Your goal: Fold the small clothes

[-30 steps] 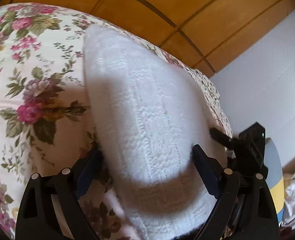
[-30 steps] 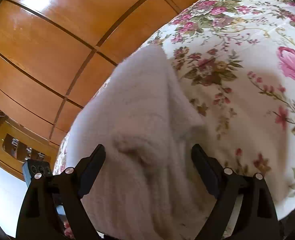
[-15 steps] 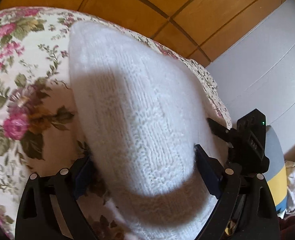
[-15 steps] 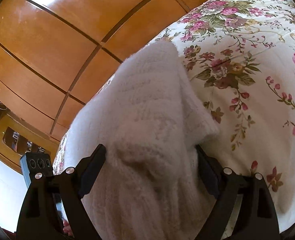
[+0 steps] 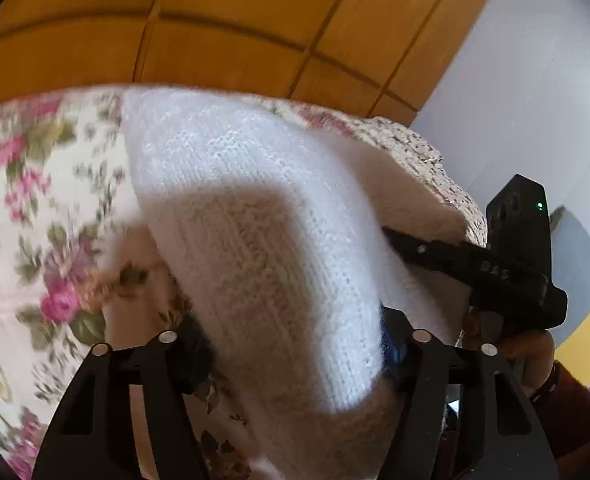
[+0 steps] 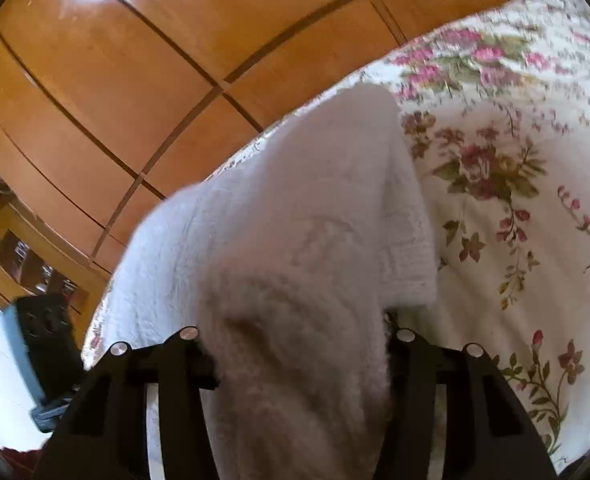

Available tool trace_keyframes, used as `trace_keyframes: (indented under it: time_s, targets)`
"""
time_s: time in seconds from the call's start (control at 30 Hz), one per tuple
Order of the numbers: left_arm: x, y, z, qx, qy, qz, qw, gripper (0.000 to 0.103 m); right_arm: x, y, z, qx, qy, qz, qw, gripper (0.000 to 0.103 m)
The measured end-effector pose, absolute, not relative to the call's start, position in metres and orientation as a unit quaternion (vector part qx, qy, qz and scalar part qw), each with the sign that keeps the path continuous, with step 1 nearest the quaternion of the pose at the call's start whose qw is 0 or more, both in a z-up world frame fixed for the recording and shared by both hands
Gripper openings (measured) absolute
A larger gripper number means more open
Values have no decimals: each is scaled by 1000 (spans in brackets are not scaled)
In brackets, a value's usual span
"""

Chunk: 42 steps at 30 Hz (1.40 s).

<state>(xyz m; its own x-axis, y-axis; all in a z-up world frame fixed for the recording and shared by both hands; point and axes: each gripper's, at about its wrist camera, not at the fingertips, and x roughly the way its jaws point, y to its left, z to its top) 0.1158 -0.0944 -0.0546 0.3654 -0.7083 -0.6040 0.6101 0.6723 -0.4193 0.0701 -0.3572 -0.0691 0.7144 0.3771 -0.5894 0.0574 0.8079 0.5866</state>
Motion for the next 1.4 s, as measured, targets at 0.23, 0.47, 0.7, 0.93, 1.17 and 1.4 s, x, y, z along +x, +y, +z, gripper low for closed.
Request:
trace_keyframes:
  time_s: [0.23, 0.47, 0.7, 0.93, 1.17, 1.4]
  targets:
    - [113, -98, -33, -21, 341, -408, 847, 60, 66, -337, -50, 260, 339, 88, 900, 47]
    - [129, -111, -15, 0, 293, -422, 858, 60, 66, -342, -33, 248, 285, 68, 923, 47]
    - [158, -156, -7, 23, 253, -447, 858, 60, 86, -377, -19, 231, 243, 22, 942, 46]
    - [196, -230, -6, 58, 225, -464, 855, 60, 115, -432, -17, 203, 212, -36, 955, 46]
    - [245, -292, -37, 69, 287, -452, 842, 61, 150, -476, -44, 179, 237, -101, 950, 50]
    - [285, -286, -86, -7, 406, -431, 806, 85, 171, -514, -91, 259, 315, -130, 904, 70]
